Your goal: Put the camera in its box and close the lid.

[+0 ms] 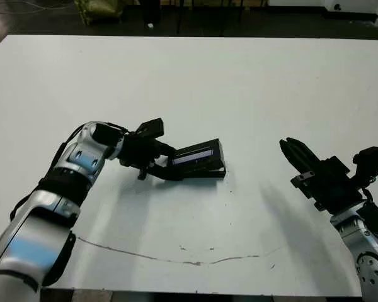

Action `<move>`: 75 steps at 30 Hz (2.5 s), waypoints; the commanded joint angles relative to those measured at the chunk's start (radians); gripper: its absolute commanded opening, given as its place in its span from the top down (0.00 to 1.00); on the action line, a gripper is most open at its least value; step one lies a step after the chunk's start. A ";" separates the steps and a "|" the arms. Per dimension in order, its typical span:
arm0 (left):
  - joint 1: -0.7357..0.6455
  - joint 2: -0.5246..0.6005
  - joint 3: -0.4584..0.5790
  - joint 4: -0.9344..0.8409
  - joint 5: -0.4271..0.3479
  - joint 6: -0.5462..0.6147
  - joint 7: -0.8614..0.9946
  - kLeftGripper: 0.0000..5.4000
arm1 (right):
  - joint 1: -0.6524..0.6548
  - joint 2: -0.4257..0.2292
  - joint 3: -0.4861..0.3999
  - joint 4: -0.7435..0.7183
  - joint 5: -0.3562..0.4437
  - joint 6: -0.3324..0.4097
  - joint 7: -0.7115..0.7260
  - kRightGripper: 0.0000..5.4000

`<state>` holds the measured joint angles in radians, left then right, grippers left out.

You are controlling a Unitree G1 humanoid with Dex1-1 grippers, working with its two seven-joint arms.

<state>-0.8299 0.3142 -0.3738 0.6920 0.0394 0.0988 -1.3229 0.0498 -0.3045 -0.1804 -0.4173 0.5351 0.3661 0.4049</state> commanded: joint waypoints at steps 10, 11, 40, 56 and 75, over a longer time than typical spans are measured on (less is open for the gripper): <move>-0.031 -0.043 -0.072 -0.014 0.076 0.107 0.041 0.62 | 0.021 -0.006 0.004 -0.014 -0.010 0.020 -0.015 1.00; -0.027 -0.043 -0.075 -0.027 0.080 0.121 0.048 0.62 | 0.022 -0.005 0.004 -0.014 -0.011 0.020 -0.017 1.00; 0.092 0.030 -0.147 -0.475 0.079 0.369 0.075 0.32 | 0.031 0.011 0.015 0.006 -0.035 -0.006 -0.028 1.00; 0.088 0.047 -0.161 -0.480 0.087 0.327 0.125 0.00 | 0.034 0.008 0.017 0.001 -0.037 -0.008 -0.028 1.00; 0.190 0.080 0.184 -0.667 -0.250 0.289 0.210 0.00 | 0.034 0.007 0.024 -0.006 -0.038 -0.003 -0.028 1.00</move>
<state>-0.6638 0.3714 -0.2051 0.0425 -0.1886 0.3768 -1.1039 0.0694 -0.2944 -0.1597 -0.4211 0.4970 0.3479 0.3775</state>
